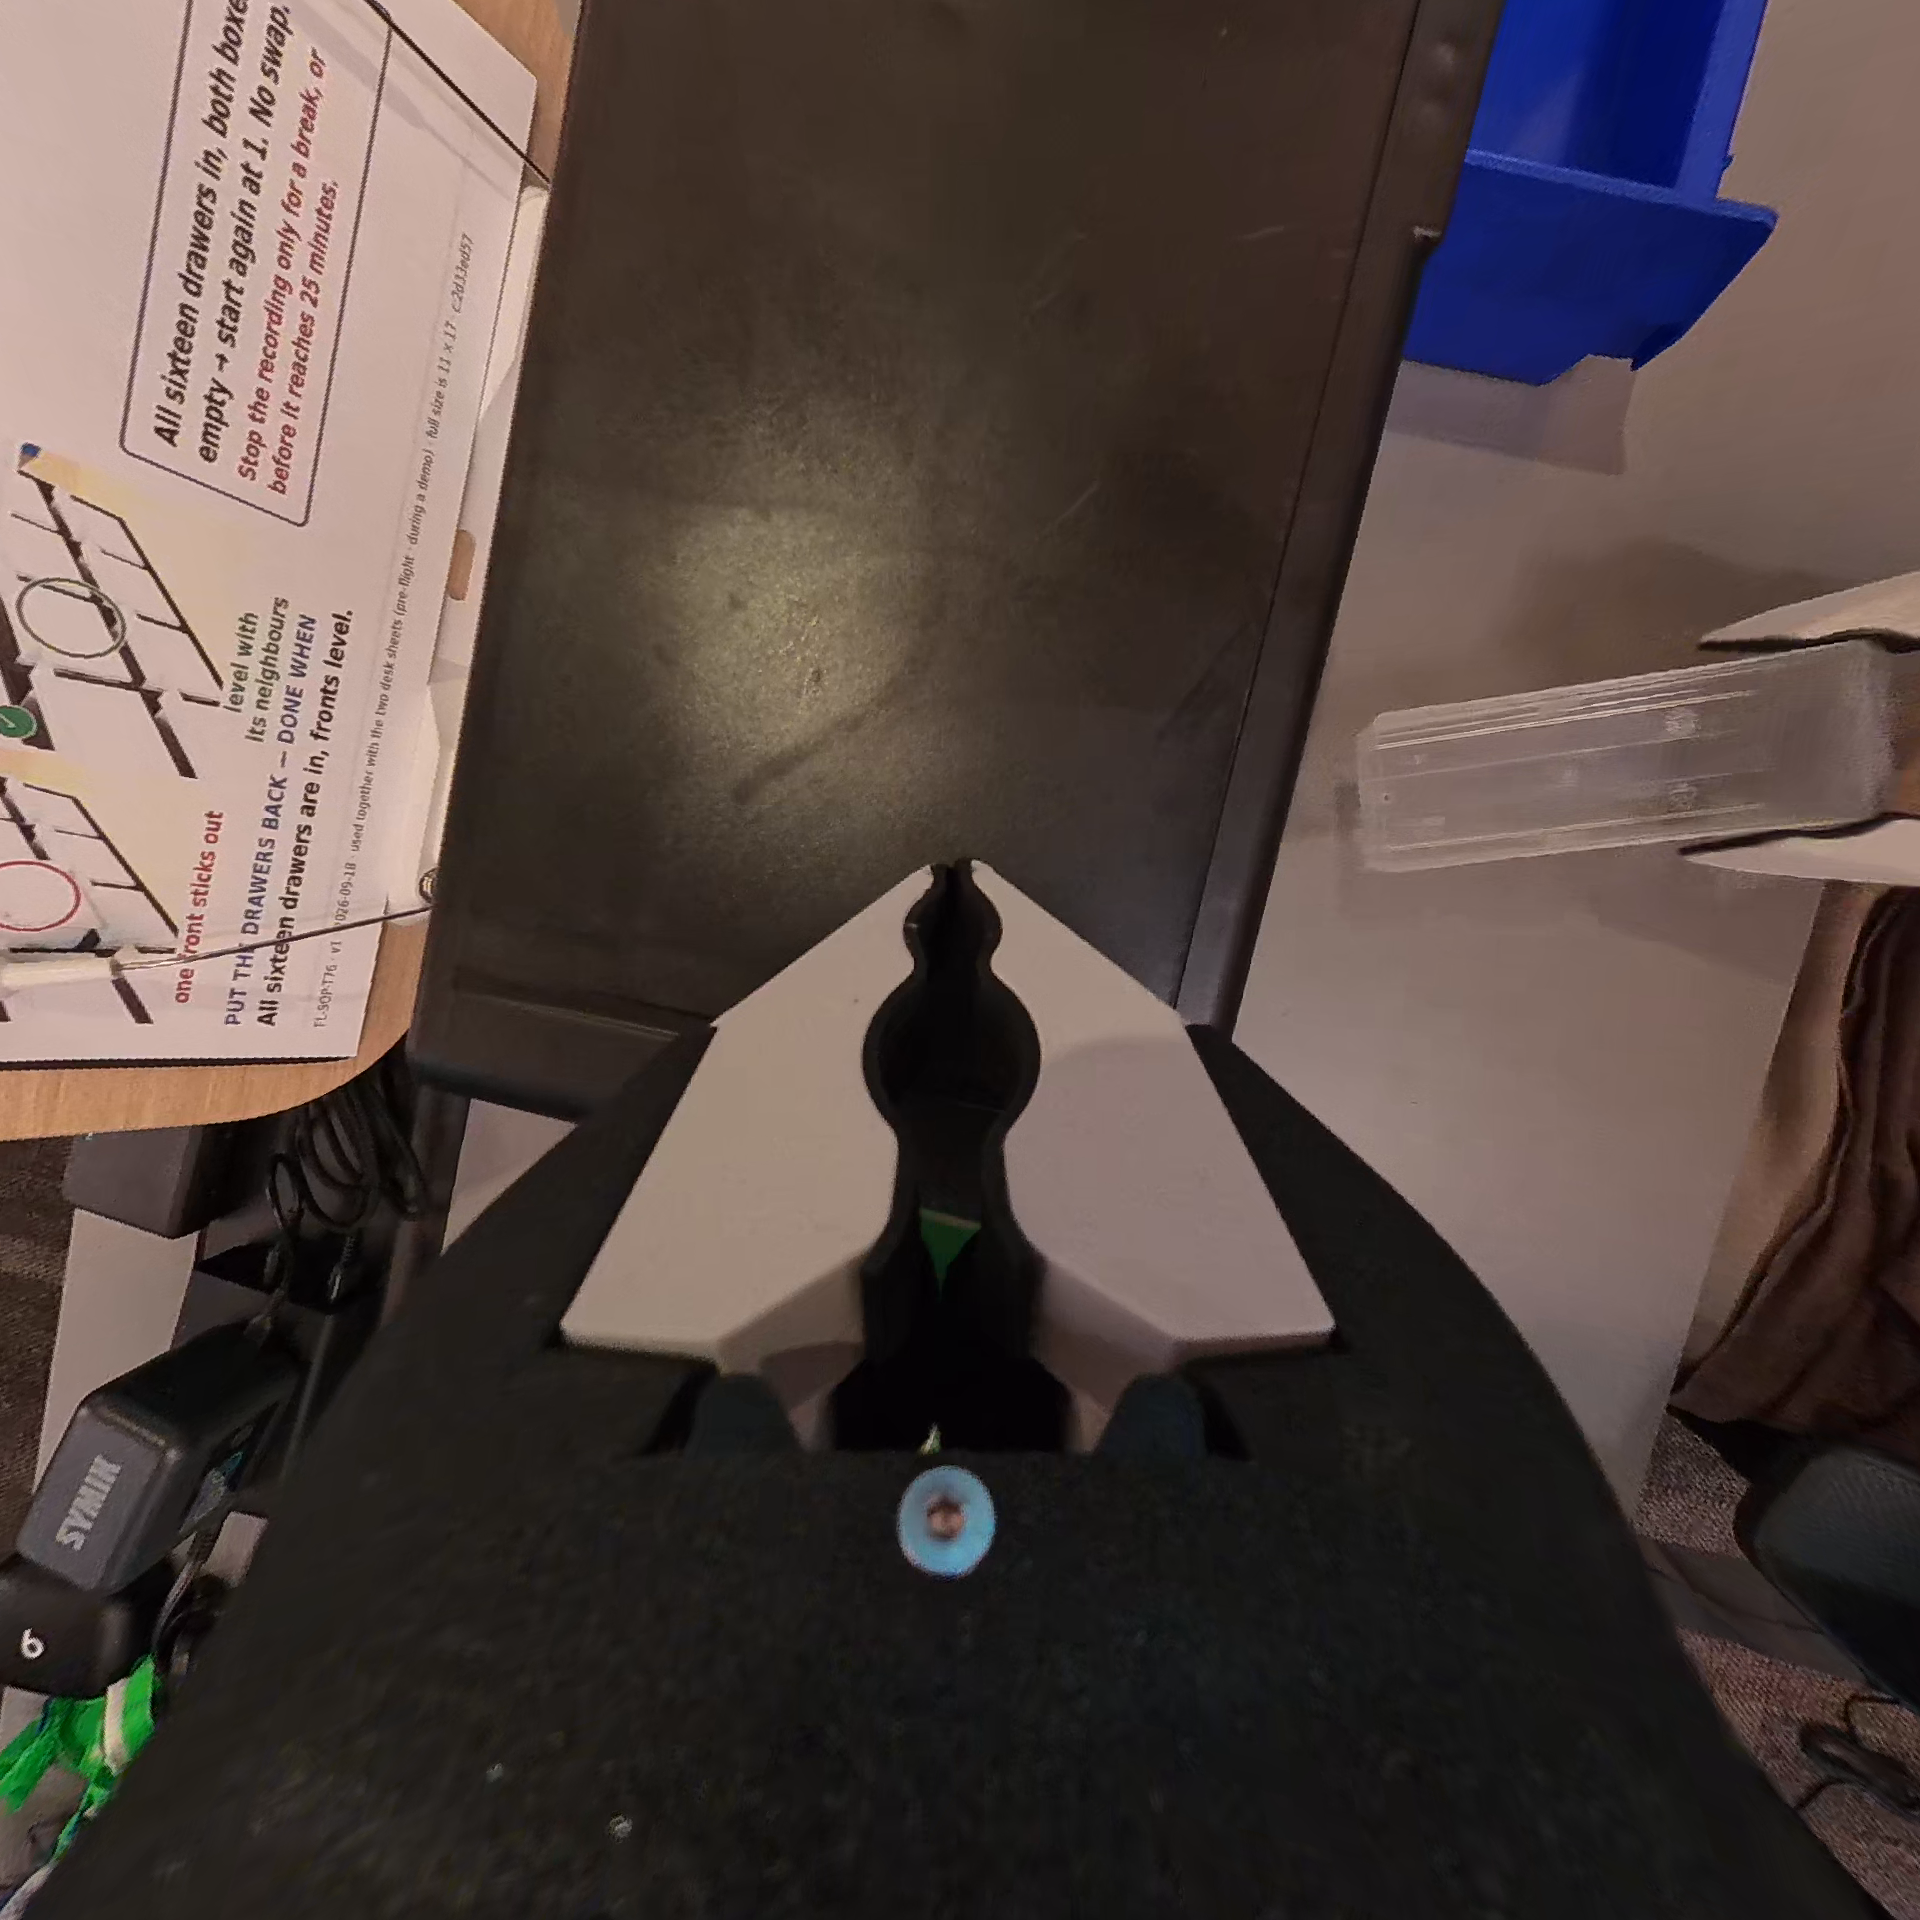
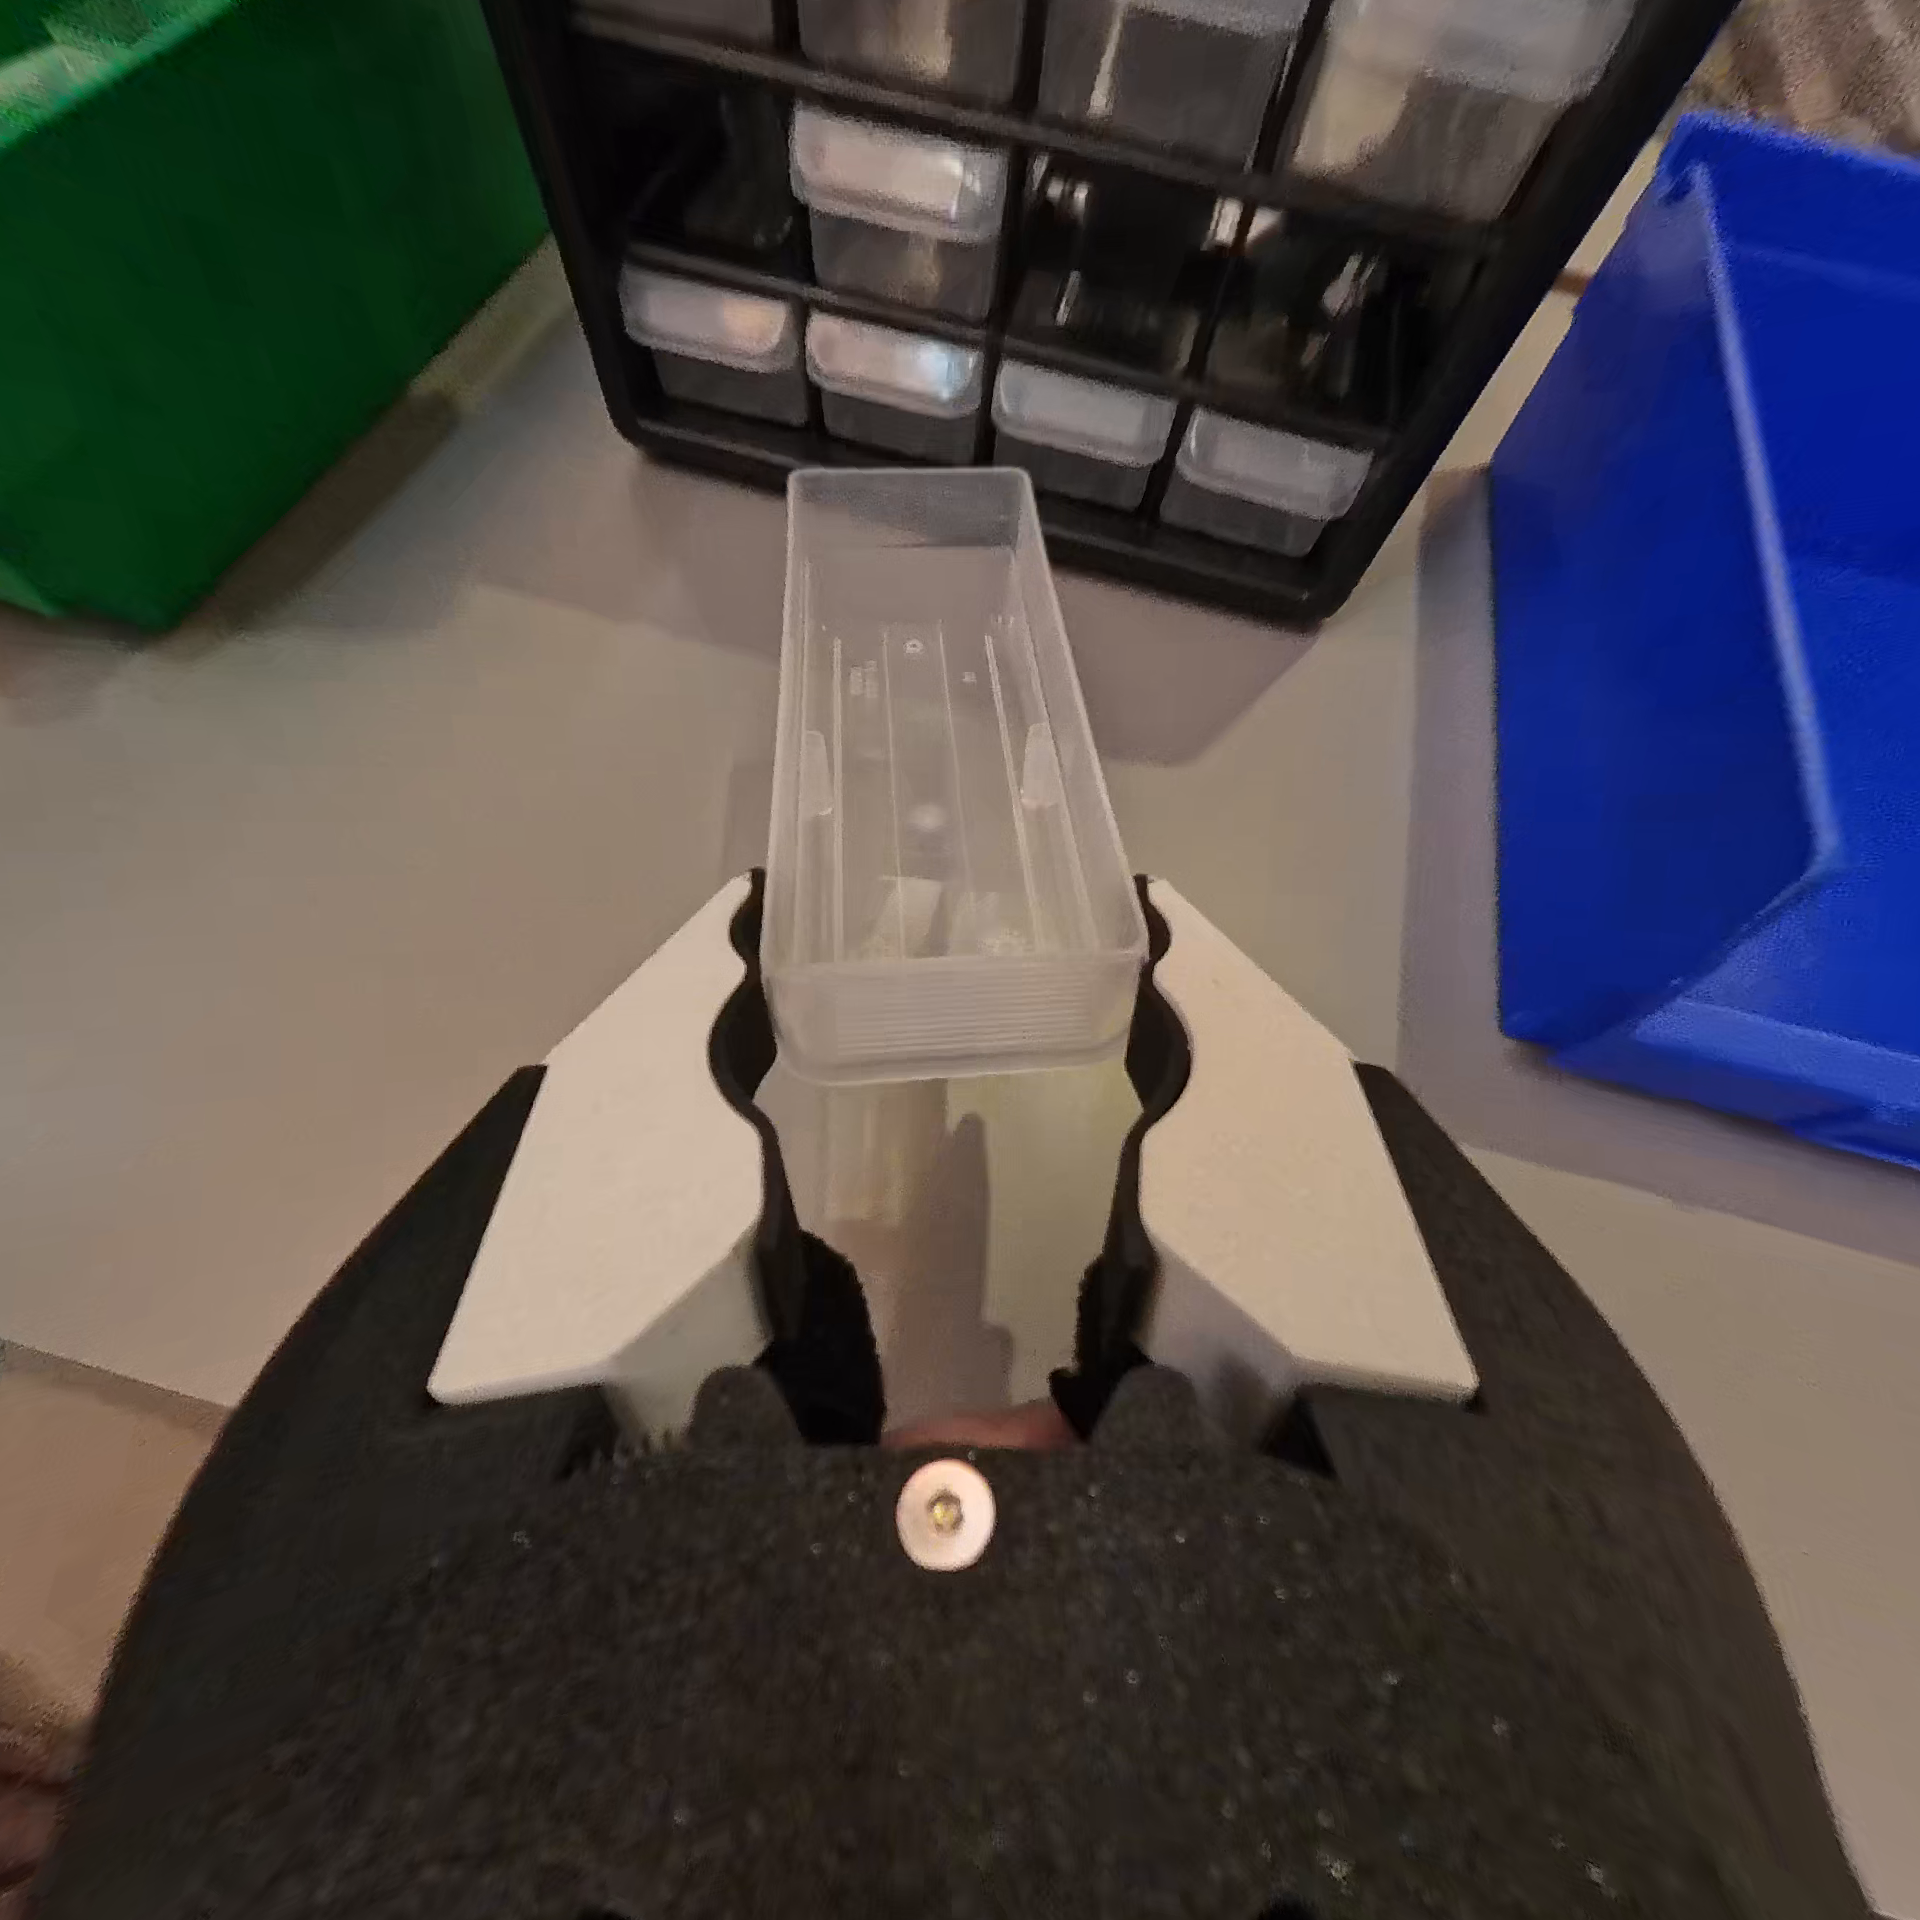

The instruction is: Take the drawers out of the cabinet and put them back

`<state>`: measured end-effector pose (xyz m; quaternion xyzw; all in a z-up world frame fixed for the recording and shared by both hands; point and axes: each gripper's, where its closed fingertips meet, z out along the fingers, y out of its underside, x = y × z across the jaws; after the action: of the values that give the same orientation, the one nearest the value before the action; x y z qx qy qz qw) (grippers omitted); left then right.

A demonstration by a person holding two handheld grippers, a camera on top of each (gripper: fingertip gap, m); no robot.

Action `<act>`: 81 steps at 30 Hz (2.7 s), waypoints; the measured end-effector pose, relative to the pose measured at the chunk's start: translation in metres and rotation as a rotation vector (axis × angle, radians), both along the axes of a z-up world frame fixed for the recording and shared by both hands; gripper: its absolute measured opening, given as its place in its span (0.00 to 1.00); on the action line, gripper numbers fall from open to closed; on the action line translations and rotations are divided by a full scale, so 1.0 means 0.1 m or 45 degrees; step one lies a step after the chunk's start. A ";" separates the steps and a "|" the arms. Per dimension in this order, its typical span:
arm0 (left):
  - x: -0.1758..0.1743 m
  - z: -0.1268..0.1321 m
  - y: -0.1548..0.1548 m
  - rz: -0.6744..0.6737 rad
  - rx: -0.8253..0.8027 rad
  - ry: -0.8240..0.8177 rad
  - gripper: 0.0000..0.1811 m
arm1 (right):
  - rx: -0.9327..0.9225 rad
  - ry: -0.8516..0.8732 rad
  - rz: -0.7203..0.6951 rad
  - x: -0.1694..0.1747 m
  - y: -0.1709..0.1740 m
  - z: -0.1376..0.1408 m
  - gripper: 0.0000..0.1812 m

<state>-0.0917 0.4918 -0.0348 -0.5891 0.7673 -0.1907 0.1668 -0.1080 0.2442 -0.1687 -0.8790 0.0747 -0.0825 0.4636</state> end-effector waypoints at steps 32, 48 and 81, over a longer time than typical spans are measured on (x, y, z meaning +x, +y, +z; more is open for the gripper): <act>0.00 0.00 0.00 0.010 -0.027 -0.034 0.00 | 0.276 0.045 -0.384 0.44 0.73 0.38 0.37; 0.00 0.00 0.00 0.016 0.001 -0.014 0.00 | 0.412 -0.033 -0.426 0.43 0.80 0.43 0.36; 0.00 0.00 -0.01 -0.023 0.061 0.007 0.00 | 0.562 -0.033 -0.265 0.47 1.07 0.29 0.43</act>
<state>-0.0919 0.4909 -0.0351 -0.5787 0.7772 -0.1722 0.1771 -0.0606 0.3515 -0.1400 -0.7428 0.1752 -0.1227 0.6344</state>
